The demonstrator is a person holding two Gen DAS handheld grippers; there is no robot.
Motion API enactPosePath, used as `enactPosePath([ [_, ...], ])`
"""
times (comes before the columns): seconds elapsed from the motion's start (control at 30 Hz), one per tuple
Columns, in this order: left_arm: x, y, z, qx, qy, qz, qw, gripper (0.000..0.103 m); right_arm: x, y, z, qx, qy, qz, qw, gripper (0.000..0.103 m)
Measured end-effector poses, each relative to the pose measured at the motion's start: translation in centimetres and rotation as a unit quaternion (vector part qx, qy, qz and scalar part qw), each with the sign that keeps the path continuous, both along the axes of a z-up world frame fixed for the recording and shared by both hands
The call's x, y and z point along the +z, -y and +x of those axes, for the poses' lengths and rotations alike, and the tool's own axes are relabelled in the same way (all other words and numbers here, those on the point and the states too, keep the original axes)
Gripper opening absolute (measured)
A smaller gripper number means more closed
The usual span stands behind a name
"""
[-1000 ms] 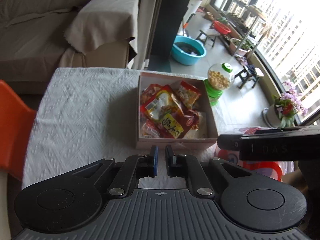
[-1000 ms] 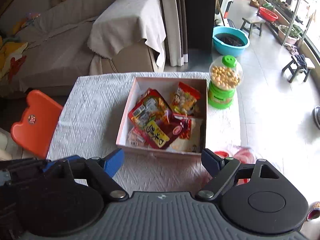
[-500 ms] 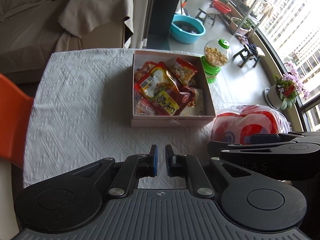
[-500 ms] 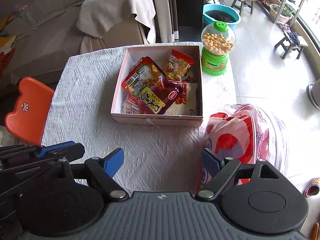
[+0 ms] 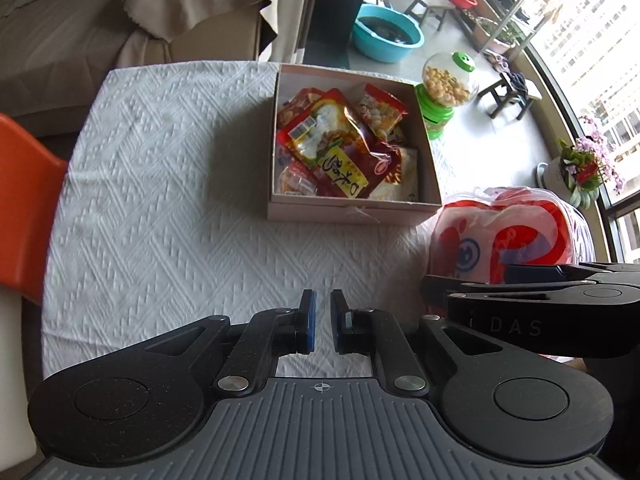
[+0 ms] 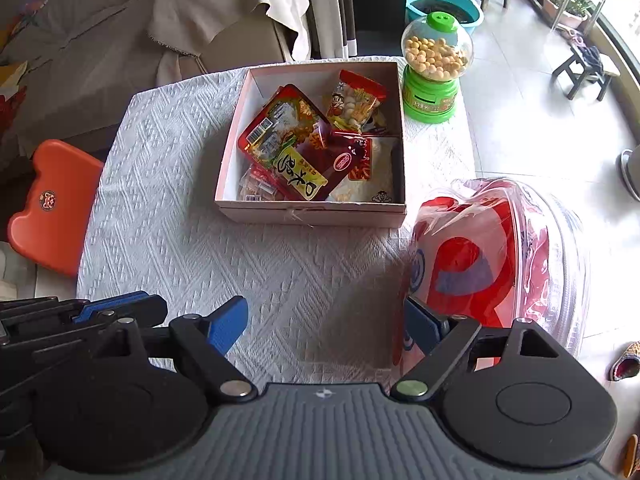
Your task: Organize snacks
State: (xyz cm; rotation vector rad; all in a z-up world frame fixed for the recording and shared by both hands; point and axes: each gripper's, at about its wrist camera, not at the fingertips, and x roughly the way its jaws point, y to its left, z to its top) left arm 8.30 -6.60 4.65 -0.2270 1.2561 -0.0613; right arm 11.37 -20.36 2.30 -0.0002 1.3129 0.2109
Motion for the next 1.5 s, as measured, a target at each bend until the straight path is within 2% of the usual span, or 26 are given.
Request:
enactPosePath([
  [1.5, -0.4, -0.25, -0.23, 0.023, -0.01, -0.019, 0.9995, 0.011, -0.61, -0.15, 0.1, 0.016, -0.01, -0.001, 1.0, 0.085],
])
